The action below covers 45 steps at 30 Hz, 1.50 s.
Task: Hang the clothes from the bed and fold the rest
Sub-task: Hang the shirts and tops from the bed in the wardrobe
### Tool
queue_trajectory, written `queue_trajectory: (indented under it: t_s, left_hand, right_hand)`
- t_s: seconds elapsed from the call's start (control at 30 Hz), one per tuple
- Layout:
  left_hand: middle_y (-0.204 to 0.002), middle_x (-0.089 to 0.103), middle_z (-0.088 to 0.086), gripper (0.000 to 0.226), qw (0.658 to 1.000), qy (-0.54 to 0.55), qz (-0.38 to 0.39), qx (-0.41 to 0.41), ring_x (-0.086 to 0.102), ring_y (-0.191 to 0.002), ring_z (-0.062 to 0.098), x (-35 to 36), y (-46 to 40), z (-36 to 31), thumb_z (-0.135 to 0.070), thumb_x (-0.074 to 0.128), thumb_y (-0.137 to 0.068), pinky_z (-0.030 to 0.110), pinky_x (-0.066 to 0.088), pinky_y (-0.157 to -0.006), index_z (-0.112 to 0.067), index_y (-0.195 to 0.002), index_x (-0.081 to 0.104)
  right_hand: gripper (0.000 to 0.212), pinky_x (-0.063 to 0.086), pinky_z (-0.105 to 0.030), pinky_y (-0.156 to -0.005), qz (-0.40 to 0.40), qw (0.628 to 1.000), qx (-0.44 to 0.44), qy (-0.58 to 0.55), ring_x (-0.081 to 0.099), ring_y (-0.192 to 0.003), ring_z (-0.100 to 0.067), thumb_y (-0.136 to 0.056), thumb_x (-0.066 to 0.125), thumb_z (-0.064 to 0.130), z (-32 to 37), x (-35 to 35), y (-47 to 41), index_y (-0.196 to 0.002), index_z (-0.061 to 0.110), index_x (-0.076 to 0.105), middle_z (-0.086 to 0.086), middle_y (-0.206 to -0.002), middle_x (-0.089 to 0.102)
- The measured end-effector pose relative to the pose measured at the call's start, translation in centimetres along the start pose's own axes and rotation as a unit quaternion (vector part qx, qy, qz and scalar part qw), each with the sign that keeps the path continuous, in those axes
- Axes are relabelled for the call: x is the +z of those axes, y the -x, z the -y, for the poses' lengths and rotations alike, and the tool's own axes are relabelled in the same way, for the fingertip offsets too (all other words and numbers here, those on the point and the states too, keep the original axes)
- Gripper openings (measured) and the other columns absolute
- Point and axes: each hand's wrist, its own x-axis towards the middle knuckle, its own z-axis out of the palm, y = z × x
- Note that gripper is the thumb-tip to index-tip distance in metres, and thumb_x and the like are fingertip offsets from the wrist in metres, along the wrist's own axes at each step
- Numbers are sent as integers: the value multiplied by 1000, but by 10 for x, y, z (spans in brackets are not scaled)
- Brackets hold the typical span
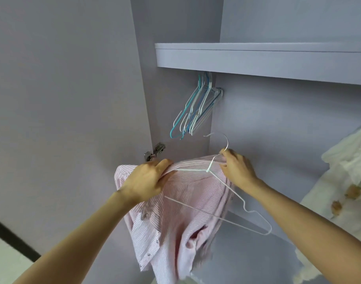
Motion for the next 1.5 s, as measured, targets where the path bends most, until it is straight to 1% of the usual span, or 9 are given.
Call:
queue_trajectory:
  t_s: [0.4, 0.57, 0.9, 1.0, 1.13, 1.2, 1.3, 1.43, 1.5]
  left_hand:
    - [-97, 69, 7, 35, 997, -73, -25, -25, 63, -86, 35, 1, -21, -11, -4, 55, -83, 36, 48, -67, -13, -116, 62]
    - [-60, 66, 4, 44, 986, -157, -55, 7, 57, -38, 24, -11, -26, -9, 7, 81, -42, 22, 38, -31, -8, -82, 72]
    - [-60, 64, 0, 32, 959, -272, -71, 36, 59, -42, 20, -8, -37, -4, 0, 78, -52, 18, 31, -33, -10, -81, 70]
    - [-103, 67, 0, 33, 962, -267, 0, -60, 66, -84, 25, 4, -43, -5, -8, 52, -84, 28, 35, -54, -17, -116, 54]
    - [-108, 66, 2, 29, 972, -135, -18, -189, 63, -92, 34, 14, -46, -2, -11, 45, -90, 33, 43, -67, -21, -116, 55]
    - [-107, 67, 5, 23, 973, -69, -48, -214, 61, -93, 36, 17, -44, 2, -16, 47, -93, 35, 45, -71, -20, -113, 58]
    - [-109, 67, 6, 26, 978, -16, -71, -198, 60, -95, 37, 22, -38, 5, -18, 47, -94, 36, 45, -74, -19, -117, 59]
    - [-106, 68, 11, 27, 981, 37, -91, -169, 60, -93, 39, 28, -30, -1, -16, 52, -93, 38, 45, -75, -14, -117, 61]
    - [-99, 69, 13, 25, 982, 53, -108, -147, 61, -90, 38, 28, -29, -7, -16, 55, -91, 37, 44, -71, -12, -114, 63]
  right_hand:
    - [26, 45, -37, -78, -42, 995, 95, 11, 60, -99, -37, -86, 53, 15, -50, -16, -7, -112, 15, 58, -13, -111, 66]
    - [27, 48, -42, -83, -28, 993, 60, -95, 61, -99, -37, -92, 53, 15, -70, -25, -5, -118, 9, 58, -15, -111, 66]
    - [34, 48, -41, -82, 33, 980, -14, 194, 61, -101, -36, -98, 42, 32, -74, -14, 3, -128, 19, 46, -5, -122, 59]
    - [29, 46, -42, -76, -27, 995, 61, 72, 60, -99, -41, -96, 45, 29, -53, -14, -5, -118, 11, 49, -16, -113, 64]
    - [25, 43, -41, -68, -151, 966, 121, -174, 59, -86, -45, -89, 54, 10, -18, -14, 12, -113, 6, 49, -25, -98, 63]
    - [10, 40, -37, -62, 29, 983, 55, -175, 60, -76, -35, -92, 54, 21, -8, -9, 29, -96, 12, 51, -15, -84, 60]
    - [43, 46, -33, -66, 295, 951, 17, -93, 55, -62, -15, -88, 50, 52, -5, -11, 41, -72, 12, 51, 2, -69, 57]
    - [19, 43, -28, -70, -76, 976, 6, -203, 52, -69, -17, -87, 61, 32, -2, -32, 12, -78, 15, 62, 0, -72, 60]
    - [26, 41, -16, -82, -55, 956, -41, -284, 56, -88, -9, -88, 62, 20, 10, -47, -5, -113, 12, 59, 4, -96, 61]
